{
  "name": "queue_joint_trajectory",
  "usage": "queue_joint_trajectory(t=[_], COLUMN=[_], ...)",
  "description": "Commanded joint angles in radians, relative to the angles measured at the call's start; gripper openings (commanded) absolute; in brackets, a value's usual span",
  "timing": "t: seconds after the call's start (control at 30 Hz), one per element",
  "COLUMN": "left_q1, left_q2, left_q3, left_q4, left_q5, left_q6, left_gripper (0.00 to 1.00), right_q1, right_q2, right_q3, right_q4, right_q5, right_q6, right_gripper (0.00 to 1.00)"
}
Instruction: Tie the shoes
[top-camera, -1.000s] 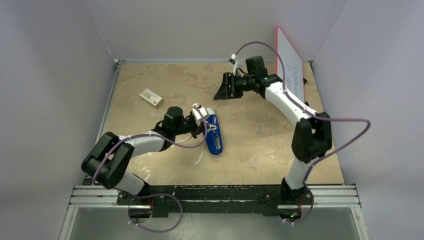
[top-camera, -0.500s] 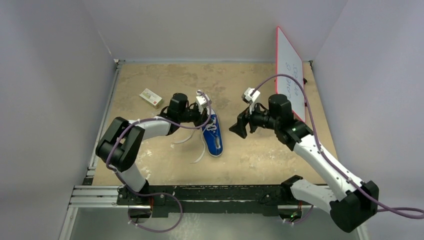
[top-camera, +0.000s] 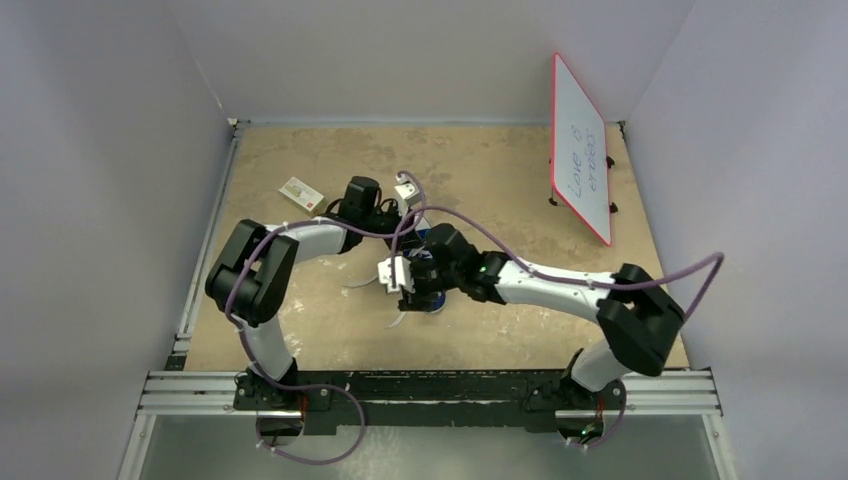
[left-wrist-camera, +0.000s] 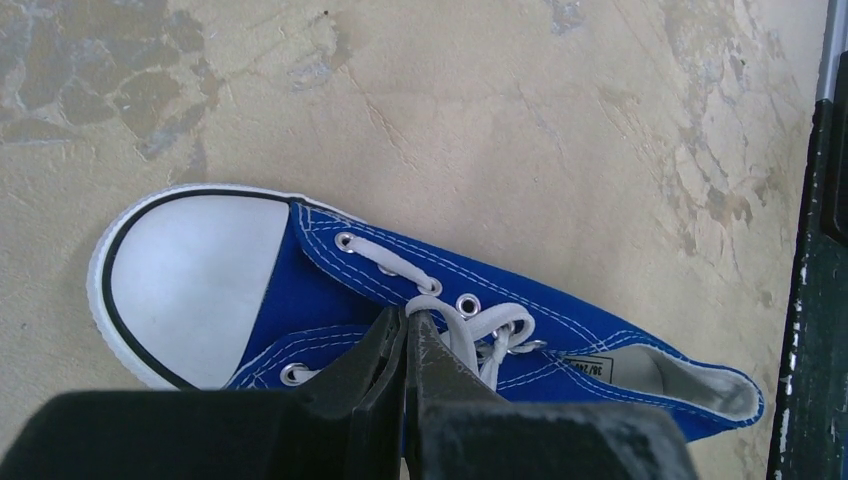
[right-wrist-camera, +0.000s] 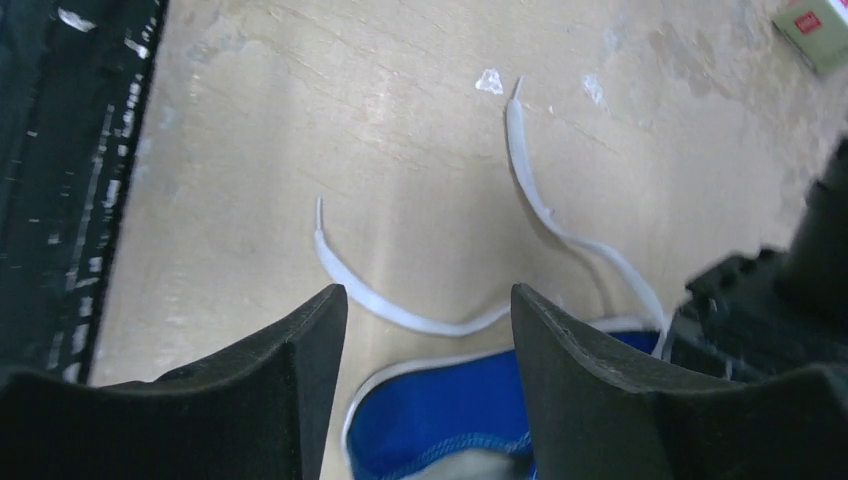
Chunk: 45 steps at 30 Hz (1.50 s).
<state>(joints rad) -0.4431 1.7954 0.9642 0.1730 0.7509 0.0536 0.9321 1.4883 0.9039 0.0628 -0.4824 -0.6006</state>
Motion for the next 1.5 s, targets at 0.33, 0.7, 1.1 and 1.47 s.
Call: queue_joint_trajectory(t=[0.33,0.7,1.1,1.47], left_q1=[0.014,0.014,0.014,0.014], left_q2=[0.061,0.053,0.036,0.048], left_q3=[0.078,0.073,0.059,0.081], left_q4=[-0.079,-0.073,-0.038,-0.099], left_q5=[0.029,0.001,-0.026,-0.028], left_q6=[-0.028,-0.034,-0.046,-0.023], left_gripper=[0.00,0.00,0.00,0.00], right_q1=[0.091,0.091,0.091,0.089], right_q2=[0.315,0.410,0.526,0.466], right_q3=[0.133,0.179,0.263,0.348], right_q4=[0.262,0.244,0.144,-0.136], right_q5=[0.397,0.432,0.437,0.193], right_q6=[-0.312,-0.402,-0.573,-0.642], right_gripper=[0.52,0.57,0.64,0.00])
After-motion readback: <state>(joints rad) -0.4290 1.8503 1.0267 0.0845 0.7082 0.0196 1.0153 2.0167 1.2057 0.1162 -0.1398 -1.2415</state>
